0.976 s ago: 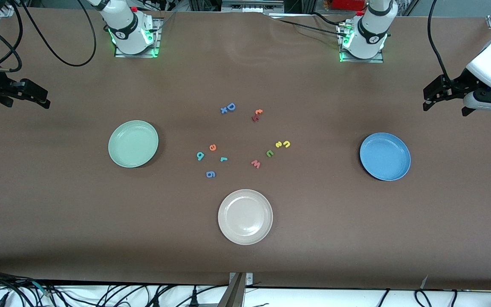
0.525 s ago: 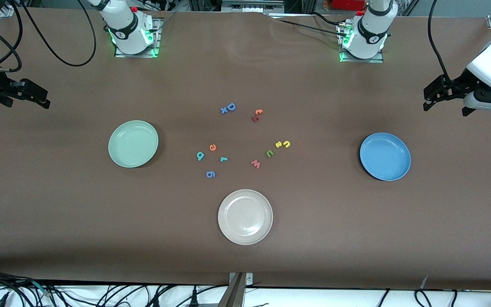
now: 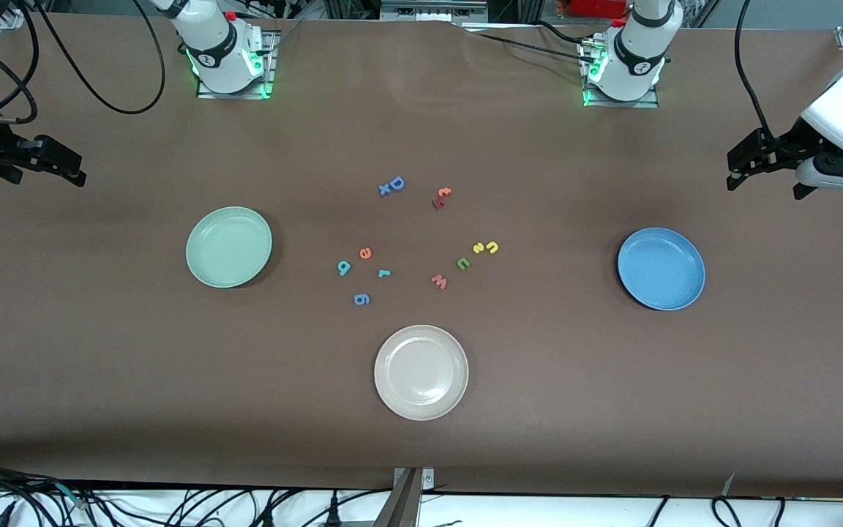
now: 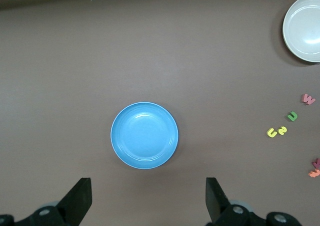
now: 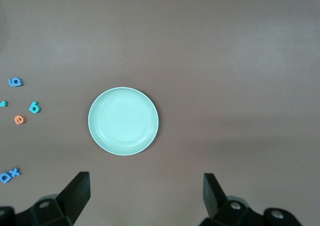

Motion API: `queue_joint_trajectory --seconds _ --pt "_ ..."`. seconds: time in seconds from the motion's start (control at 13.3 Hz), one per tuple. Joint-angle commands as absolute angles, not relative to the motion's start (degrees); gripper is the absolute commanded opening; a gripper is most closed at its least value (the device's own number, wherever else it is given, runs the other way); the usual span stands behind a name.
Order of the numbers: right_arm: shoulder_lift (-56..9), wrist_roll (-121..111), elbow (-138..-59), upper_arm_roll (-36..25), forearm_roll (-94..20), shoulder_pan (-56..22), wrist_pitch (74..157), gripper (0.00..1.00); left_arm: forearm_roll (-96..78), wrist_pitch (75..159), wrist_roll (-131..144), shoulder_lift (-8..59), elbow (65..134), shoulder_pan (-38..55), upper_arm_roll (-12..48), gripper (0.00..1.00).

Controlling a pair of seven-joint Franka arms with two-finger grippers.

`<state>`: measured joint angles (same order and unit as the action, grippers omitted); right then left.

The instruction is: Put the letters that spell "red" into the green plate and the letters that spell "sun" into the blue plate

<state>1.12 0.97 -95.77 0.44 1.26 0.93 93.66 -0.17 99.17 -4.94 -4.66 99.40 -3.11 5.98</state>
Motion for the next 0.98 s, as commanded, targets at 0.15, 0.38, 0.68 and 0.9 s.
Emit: queue_joint_trajectory --seconds 0.15,0.38,0.68,0.9 --pt "1.14 -0.18 -95.1 0.53 0.44 1.41 92.81 1.0 0.7 98.26 -4.66 -4.13 97.91 -3.43 6.24 1.0" --pt "1.14 0.44 -95.1 0.53 0.26 1.41 92.81 1.0 0.7 98.26 -4.66 -4.13 97.91 -3.43 6.24 1.0" --pt "-1.66 -0.09 -95.45 1.05 0.35 0.8 92.9 1.0 0.79 98.35 -4.92 -4.04 97.74 -3.34 5.98 1.0" --pt "-4.38 0.62 -95.8 2.01 0.09 -2.27 92.9 1.0 0.71 98.35 -5.01 -4.04 97.03 -3.34 6.15 1.0"
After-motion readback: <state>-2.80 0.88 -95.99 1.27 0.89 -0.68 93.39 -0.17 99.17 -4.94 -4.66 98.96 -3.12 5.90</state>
